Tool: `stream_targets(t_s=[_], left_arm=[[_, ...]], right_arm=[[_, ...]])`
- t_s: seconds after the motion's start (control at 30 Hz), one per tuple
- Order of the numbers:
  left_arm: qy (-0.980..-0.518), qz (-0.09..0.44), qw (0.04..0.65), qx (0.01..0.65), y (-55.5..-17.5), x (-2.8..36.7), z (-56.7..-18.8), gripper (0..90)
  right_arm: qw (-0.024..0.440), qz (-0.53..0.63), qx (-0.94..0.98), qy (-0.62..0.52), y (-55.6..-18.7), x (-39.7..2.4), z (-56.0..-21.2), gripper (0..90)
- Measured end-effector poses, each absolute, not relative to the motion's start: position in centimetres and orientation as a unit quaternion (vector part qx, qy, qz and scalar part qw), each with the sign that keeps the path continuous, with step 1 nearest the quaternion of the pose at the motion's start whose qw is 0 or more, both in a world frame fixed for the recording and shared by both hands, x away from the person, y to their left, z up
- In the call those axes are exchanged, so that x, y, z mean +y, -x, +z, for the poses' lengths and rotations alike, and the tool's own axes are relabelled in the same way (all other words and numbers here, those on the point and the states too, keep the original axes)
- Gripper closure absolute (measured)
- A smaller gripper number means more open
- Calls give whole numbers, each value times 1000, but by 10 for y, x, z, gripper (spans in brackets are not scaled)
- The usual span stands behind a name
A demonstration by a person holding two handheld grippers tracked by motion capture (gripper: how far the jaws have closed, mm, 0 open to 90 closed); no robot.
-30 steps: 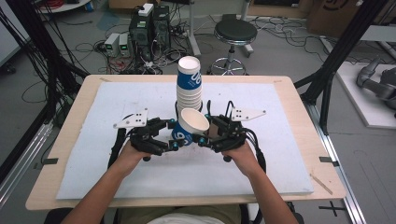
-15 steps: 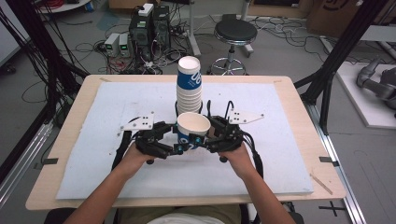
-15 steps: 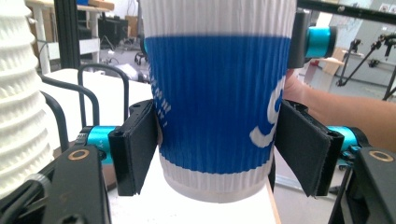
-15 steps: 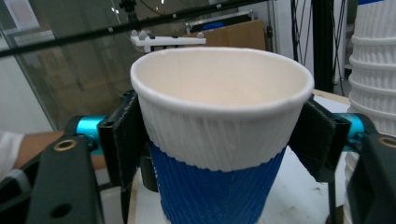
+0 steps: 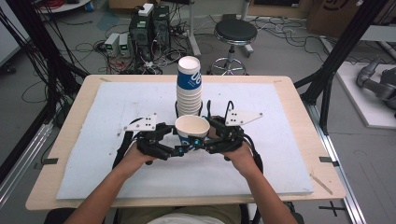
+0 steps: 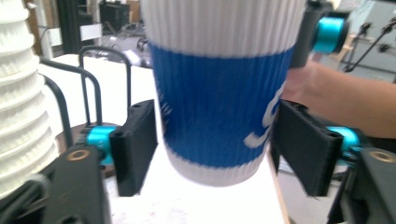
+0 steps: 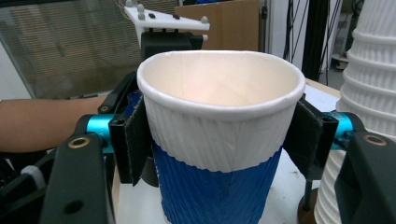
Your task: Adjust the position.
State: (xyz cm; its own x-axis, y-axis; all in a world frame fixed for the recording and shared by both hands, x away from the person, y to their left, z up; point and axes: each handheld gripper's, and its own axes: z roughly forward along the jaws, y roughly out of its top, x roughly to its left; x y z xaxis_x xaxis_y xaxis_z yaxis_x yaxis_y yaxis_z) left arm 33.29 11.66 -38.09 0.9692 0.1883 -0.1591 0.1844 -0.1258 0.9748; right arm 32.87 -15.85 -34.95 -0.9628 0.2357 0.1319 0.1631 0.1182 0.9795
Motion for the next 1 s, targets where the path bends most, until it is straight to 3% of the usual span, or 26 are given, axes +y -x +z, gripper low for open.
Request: stream_targets(t_s=[0.2, 0.57, 0.77, 1.0], left_arm=[[-760, 18, 634, 142, -336, 122, -383, 182], [-756, 87, 620, 193, -345, 162, -385, 170], [-744, 132, 607, 246, -349, 190, -391, 173], [-720, 144, 624, 269, -351, 211, -390, 173]], right_arm=[[66, 632, 760, -137, -328, -163, -345, 322], [126, 597, 778, -154, -333, -175, -347, 315], [139, 589, 777, -173, -339, -188, -350, 311], [141, 591, 772, -186, -345, -194, -353, 309]])
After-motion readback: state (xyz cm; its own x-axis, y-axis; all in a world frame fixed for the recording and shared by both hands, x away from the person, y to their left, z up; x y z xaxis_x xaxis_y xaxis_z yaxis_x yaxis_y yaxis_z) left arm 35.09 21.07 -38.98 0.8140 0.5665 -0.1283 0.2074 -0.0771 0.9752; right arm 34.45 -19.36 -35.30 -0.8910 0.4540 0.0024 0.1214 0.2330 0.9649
